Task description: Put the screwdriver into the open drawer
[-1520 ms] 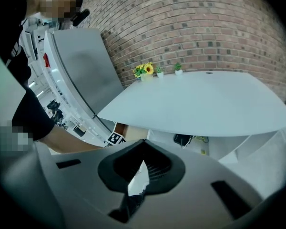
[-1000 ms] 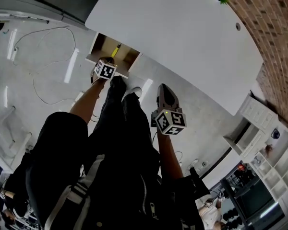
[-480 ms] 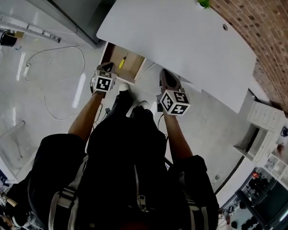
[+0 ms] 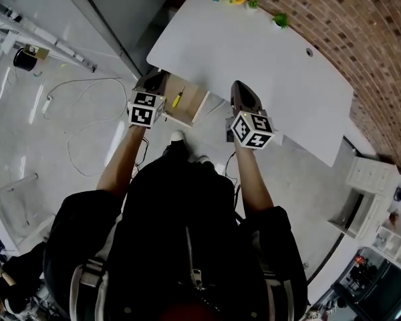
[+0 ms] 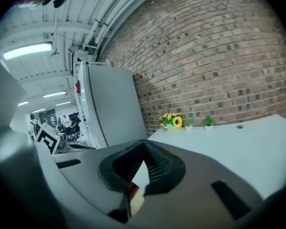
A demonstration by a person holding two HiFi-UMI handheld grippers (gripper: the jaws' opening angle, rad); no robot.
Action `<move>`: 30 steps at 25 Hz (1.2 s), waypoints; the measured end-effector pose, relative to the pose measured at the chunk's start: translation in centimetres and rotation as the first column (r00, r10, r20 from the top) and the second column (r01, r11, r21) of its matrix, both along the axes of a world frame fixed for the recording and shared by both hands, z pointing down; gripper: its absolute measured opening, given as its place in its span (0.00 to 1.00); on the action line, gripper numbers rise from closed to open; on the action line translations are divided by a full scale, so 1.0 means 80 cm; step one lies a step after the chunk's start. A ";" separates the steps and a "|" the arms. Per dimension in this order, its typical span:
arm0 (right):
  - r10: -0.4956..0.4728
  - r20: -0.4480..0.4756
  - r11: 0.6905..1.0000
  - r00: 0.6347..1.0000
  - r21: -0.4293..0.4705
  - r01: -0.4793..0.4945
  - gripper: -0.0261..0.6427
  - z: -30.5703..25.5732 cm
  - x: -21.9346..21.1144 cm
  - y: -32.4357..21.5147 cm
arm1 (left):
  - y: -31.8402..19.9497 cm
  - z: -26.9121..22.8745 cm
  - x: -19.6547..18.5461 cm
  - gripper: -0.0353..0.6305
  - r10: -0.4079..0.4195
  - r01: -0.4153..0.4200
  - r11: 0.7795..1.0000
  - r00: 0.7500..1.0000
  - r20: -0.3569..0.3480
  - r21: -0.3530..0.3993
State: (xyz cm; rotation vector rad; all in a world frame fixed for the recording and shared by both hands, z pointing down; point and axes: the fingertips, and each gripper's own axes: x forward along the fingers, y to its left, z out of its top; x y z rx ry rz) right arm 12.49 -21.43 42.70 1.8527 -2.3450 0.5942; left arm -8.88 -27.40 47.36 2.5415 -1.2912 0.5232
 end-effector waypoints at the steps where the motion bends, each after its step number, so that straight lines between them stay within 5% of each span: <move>1: -0.001 0.000 1.000 1.000 0.014 0.001 0.05 -0.008 0.001 -0.003 | -0.003 -0.017 0.002 0.09 0.001 -0.001 1.000 1.000 -0.010 0.023; 11: 0.012 -0.012 0.997 1.000 0.081 -0.011 0.05 -0.038 0.012 0.010 | -0.002 -0.097 0.011 0.09 0.024 -0.010 0.988 0.996 -0.089 0.152; 30: 0.005 -0.036 0.996 0.999 0.084 -0.002 0.05 -0.035 0.008 0.027 | 0.014 -0.080 0.018 0.09 0.046 -0.033 0.991 0.994 -0.099 0.129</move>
